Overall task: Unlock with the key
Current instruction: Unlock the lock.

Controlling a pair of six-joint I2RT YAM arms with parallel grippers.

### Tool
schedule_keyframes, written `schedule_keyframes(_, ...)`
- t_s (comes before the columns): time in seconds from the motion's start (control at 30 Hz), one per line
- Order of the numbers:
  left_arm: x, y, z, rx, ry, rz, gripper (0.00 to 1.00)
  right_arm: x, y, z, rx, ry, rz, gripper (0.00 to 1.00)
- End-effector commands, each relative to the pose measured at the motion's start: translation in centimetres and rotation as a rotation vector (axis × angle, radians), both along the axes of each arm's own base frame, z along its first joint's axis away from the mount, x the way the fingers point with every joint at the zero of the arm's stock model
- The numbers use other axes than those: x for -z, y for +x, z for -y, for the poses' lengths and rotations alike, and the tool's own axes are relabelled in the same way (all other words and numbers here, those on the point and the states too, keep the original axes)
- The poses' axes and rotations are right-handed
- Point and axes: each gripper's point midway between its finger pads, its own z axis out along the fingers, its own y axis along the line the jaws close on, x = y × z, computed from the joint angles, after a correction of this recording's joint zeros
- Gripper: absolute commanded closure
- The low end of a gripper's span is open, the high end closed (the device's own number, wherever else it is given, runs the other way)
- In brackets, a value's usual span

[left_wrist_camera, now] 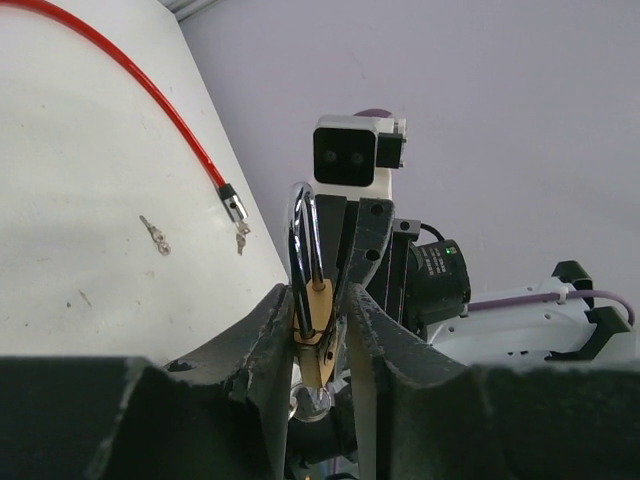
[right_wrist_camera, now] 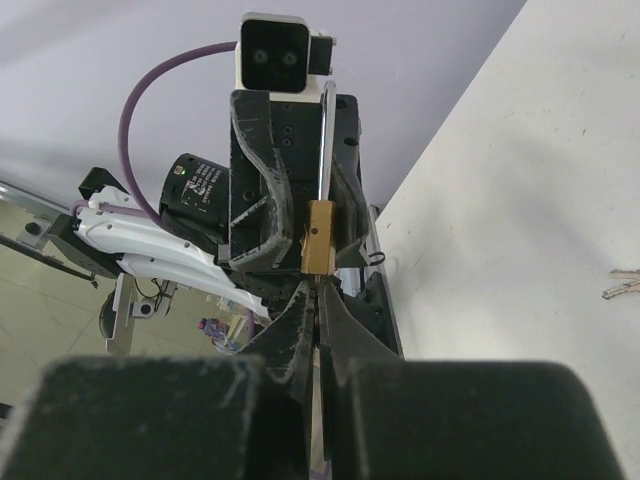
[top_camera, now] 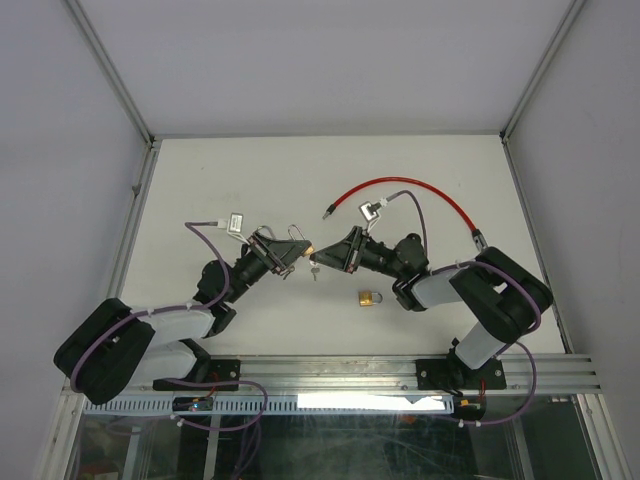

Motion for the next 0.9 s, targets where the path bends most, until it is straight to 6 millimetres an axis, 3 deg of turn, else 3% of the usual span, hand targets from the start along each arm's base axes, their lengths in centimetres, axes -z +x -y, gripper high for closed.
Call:
schedule_keyframes(0.0, -2.7, -0.8, -0.1, 0.035, -0.082, 0.082, 0.75, -3.6, 0.1, -0.4, -0.002, 0.099, 0.103, 1.0)
schedule_keyframes(0.1, -2.6, -0.9, 0.1, 0.05, -0.08, 0.086, 0.76, -3.6, 0.2, -0.4, 0.005, 0.098, 0.108, 1.0)
schedule_keyframes(0.3, -2.7, -0.6, -0.6, 0.004, -0.09, 0.095, 1.0, -3.4, 0.1, -0.2, 0.013, 0.093, 0.098, 1.0)
schedule_keyframes(0.57, -3.3, 0.5, -2.2, -0.099, -0.147, 0.066, 1.0, -2.4, -0.5, 0.5, 0.022, 0.064, 0.067, 0.69)
schedule_keyframes(0.87, -4.0, 0.5, -2.7, -0.105, -0.219, 0.041, 1.0, -2.0, -0.5, 0.3, 0.03, 0.042, 0.06, 0.66)
